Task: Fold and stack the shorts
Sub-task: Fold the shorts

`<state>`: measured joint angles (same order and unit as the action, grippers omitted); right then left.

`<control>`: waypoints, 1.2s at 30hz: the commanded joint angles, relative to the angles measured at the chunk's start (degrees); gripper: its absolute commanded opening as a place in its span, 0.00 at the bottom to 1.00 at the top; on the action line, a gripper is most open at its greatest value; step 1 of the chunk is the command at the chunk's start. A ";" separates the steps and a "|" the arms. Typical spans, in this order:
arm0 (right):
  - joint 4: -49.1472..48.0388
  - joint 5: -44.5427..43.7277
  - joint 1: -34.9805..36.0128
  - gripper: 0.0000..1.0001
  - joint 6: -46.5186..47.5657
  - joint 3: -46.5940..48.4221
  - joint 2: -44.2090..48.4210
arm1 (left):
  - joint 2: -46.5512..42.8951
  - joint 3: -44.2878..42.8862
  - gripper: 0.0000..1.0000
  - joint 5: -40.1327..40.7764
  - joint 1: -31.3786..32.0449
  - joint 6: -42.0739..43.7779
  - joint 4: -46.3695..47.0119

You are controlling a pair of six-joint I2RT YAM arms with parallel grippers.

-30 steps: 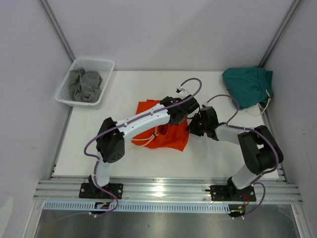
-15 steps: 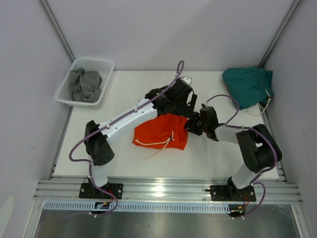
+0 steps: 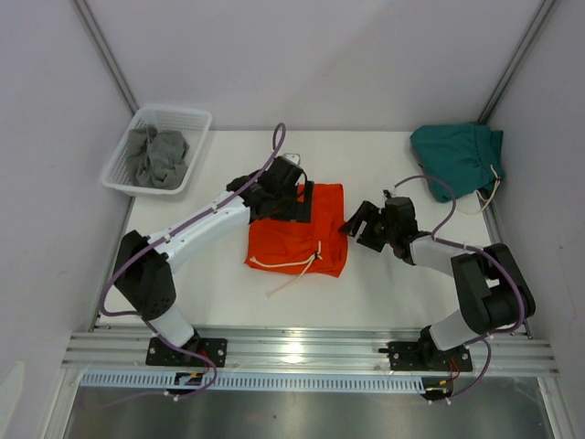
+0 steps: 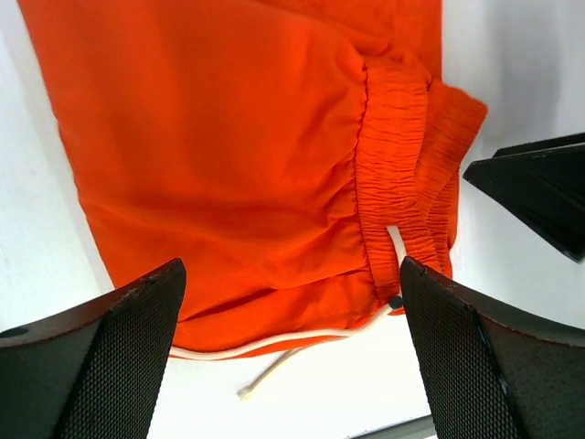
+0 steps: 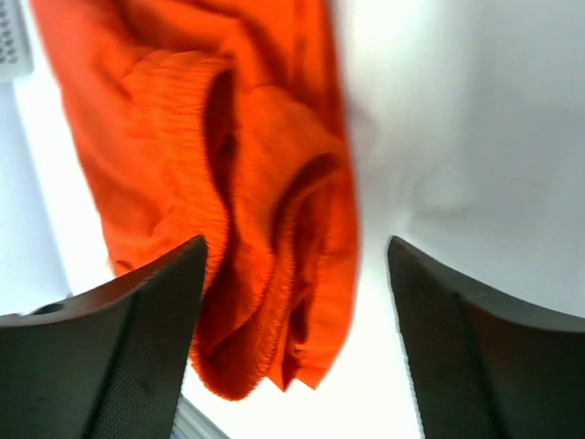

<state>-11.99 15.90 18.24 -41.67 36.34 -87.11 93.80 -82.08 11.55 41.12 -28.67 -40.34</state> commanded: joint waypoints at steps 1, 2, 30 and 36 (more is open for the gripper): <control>-4.28 7.12 1.26 0.84 -0.43 3.72 -1.12 | 0.68 1.75 0.99 -2.05 0.18 -1.66 5.44; -3.40 6.52 2.06 0.85 0.35 4.70 -2.44 | 1.03 3.14 0.99 -2.84 0.18 -2.00 7.36; 13.57 -12.65 11.55 0.52 12.23 24.48 -12.12 | -2.21 19.86 0.98 3.12 8.27 -5.35 18.01; 8.40 -3.71 11.55 0.52 12.76 24.75 -15.80 | -7.05 23.54 0.99 1.64 8.01 -7.11 20.38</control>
<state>-0.69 8.49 29.74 -30.94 59.18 -101.19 91.09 -60.29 12.84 49.52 -34.52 -22.13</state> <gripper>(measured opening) 0.522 0.991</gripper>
